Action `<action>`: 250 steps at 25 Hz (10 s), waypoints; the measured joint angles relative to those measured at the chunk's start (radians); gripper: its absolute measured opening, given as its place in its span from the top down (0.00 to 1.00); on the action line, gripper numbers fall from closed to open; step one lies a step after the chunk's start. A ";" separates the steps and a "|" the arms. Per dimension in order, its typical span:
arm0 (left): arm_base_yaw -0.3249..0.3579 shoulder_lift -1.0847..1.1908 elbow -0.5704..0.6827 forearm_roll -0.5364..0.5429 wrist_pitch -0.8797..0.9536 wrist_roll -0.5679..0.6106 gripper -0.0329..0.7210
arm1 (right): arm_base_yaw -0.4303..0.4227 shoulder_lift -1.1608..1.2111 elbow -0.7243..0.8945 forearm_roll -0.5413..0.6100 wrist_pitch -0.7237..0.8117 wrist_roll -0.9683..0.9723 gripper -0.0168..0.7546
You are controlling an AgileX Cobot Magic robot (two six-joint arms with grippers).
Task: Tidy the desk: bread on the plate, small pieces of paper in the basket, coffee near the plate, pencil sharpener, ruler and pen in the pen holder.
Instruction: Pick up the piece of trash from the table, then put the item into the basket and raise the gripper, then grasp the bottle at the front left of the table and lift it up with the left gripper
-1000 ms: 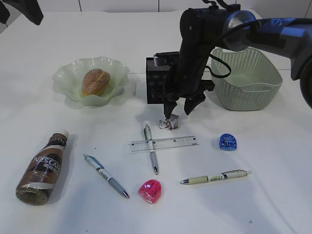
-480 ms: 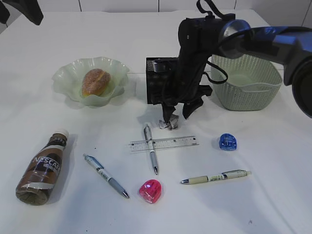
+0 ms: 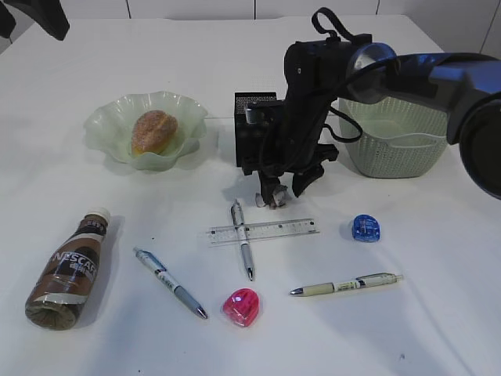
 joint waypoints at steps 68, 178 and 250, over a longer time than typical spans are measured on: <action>0.000 0.000 0.000 0.000 0.000 0.000 0.26 | -0.051 -0.183 -0.120 -0.050 0.094 -0.002 0.90; 0.000 0.000 0.000 -0.036 0.000 -0.018 0.26 | -0.336 -0.463 0.084 0.033 0.110 0.004 0.25; -0.046 0.337 0.388 0.045 -0.055 -0.152 0.17 | -0.336 -1.232 0.896 0.115 0.108 0.004 0.25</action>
